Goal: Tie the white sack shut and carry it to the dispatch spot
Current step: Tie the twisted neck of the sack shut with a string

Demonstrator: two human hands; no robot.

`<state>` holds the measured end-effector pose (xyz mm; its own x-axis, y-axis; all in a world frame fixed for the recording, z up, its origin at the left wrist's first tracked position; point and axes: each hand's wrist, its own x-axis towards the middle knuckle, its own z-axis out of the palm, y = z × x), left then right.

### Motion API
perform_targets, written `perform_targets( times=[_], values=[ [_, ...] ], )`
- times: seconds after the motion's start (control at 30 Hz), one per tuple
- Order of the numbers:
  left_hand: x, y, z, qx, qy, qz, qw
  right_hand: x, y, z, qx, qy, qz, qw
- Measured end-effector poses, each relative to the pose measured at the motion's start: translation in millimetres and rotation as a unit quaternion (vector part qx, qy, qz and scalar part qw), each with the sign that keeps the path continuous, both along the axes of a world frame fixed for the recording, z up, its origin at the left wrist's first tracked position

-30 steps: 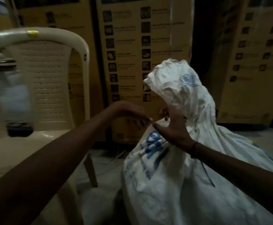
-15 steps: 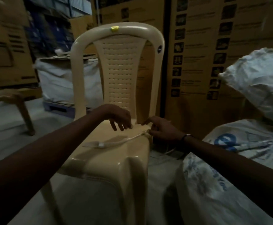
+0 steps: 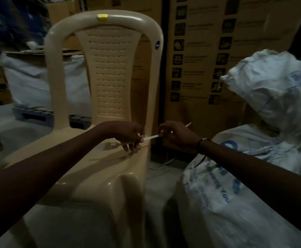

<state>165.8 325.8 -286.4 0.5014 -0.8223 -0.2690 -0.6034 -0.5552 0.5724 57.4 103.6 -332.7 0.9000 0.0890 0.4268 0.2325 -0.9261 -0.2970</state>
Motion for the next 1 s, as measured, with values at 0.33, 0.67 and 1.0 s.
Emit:
perform_targets(
  times=[0.33,0.67,1.0],
  values=[
    [-61,-155,18,-0.177,-0.154,-0.046,0.971,-124,-126,37,0.059,-0.025,-0.102,0.993],
    [-111,-270,-9,-0.265,-0.049,-0.049,0.962,-277,-203,90,0.306,0.074,-0.104,0.943],
    [-153,-329,-33,-0.238,0.074,-0.011,0.968,-372,-309,67,0.396,-0.204,-0.350,0.824]
  ],
)
